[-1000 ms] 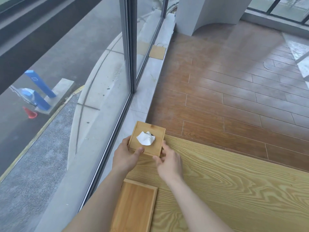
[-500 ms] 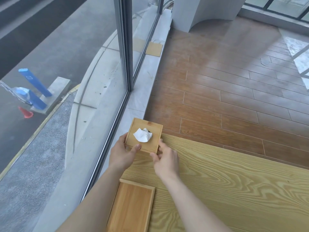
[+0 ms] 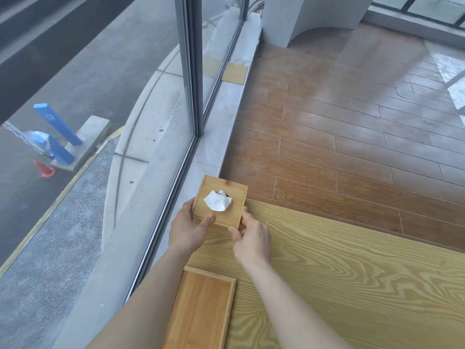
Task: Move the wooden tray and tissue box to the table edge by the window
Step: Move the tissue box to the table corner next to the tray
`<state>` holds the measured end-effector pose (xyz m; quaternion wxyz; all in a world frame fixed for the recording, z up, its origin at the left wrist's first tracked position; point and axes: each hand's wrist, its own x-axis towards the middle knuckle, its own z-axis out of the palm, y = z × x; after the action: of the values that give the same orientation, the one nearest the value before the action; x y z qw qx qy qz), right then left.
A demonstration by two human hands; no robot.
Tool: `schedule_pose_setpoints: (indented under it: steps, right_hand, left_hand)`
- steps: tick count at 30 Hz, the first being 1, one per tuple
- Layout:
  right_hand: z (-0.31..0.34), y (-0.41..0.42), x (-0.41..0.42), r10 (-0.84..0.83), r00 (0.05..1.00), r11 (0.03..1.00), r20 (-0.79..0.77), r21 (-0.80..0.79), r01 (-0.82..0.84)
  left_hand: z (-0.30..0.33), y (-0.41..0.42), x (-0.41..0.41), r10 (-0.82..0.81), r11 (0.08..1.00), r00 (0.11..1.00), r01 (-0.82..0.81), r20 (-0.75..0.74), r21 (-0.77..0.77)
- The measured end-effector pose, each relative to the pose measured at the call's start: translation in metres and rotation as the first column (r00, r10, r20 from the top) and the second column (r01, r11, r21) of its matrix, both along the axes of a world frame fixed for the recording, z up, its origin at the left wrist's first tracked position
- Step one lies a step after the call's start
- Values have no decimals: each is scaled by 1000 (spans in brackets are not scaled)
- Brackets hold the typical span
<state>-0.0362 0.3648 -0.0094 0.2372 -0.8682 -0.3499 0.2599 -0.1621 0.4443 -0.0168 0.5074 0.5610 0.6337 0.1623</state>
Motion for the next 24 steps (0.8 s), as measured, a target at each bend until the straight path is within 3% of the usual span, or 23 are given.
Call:
schedule_pose_setpoints:
  steps: [7,19,24]
  right_hand:
    - [0,-1,0,20,999,1000,35,10,-21]
    - [-2,-3,4,-32,999,999,-35,5,32]
    - [11,-18,12,66,998,998,7,-3,-66]
  left_hand:
    - [-1,-1,0,-1,1000,1000,1,-2,9]
    - [0,-1,-3,-24,1000,1000,25,-3,9]
    - [7,-3,0,-55,998,997,57,-60,25]
